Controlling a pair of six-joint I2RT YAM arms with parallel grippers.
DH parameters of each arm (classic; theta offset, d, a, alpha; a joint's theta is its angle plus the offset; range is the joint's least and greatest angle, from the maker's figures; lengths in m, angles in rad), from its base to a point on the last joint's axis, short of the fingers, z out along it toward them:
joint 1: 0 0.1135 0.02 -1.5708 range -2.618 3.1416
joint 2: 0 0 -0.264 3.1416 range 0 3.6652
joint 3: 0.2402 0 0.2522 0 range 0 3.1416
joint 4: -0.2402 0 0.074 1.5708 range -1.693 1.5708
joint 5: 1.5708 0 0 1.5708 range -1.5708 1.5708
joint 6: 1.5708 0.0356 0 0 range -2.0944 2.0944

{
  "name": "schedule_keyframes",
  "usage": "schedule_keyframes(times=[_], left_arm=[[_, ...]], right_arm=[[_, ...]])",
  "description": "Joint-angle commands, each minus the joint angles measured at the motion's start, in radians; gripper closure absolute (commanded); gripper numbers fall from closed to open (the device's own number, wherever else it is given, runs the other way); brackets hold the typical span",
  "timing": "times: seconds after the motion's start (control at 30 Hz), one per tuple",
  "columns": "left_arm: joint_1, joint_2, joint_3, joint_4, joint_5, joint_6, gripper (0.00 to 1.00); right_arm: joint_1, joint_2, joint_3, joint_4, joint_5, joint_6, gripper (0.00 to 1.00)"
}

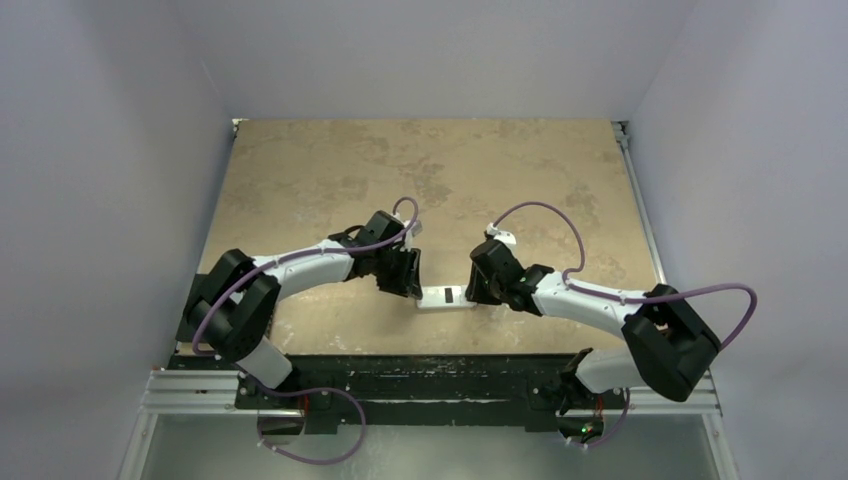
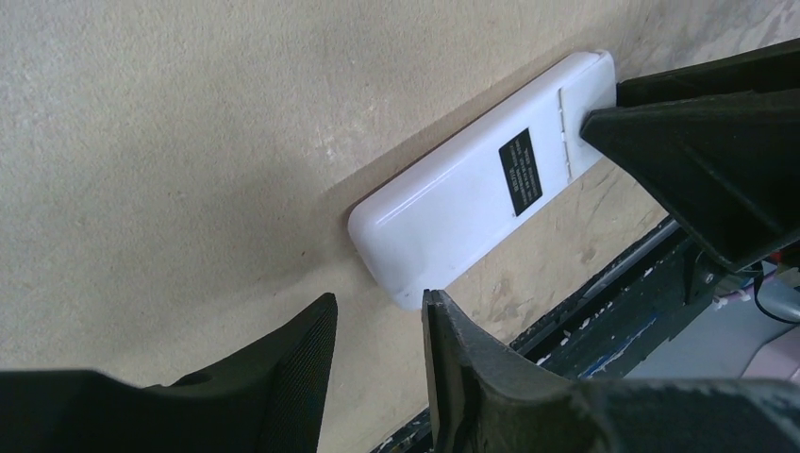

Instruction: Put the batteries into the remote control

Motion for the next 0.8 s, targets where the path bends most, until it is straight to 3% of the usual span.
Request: schedule_keyframes(times=[0.0, 0.53, 0.77], left_arm=[[0.008, 0.025, -0.008, 0.066, 0.039, -0.026, 0.61], [0.004, 0.094, -0.004, 0.136, 0.112, -0.061, 0.79], [-0.005, 0.109, 0.013, 0.141, 0.117, -0.068, 0.81]], right_arm=[[0.001, 0.020, 0.015, 0.017, -0.037, -0.015, 0.67], [0.002, 0.038, 0.015, 0.058, -0.084, -0.037, 0.69], [0.011, 0.054, 0.013, 0.087, -0.132, -0.035, 0.70]])
